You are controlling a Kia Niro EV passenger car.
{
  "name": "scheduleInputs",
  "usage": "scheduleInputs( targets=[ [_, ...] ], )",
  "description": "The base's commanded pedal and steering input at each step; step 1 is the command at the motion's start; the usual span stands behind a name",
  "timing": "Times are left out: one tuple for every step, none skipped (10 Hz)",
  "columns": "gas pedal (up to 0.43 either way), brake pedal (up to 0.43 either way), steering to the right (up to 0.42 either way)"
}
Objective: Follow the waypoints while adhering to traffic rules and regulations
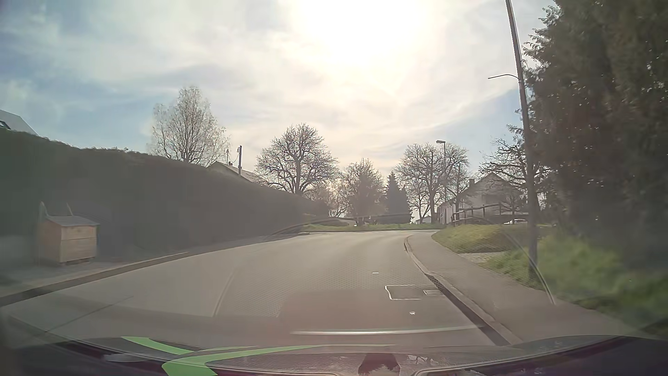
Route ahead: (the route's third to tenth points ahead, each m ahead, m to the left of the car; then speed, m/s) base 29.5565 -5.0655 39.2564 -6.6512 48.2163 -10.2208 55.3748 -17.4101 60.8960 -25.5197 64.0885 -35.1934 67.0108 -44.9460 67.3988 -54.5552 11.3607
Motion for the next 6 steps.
scheduleInputs(
  targets=[
    [0.189,0.000,0.010],
    [0.189,0.000,0.012],
    [0.189,0.000,0.015],
    [0.177,0.000,0.018],
    [0.157,0.000,0.019],
    [0.150,0.000,0.023]
  ],
)
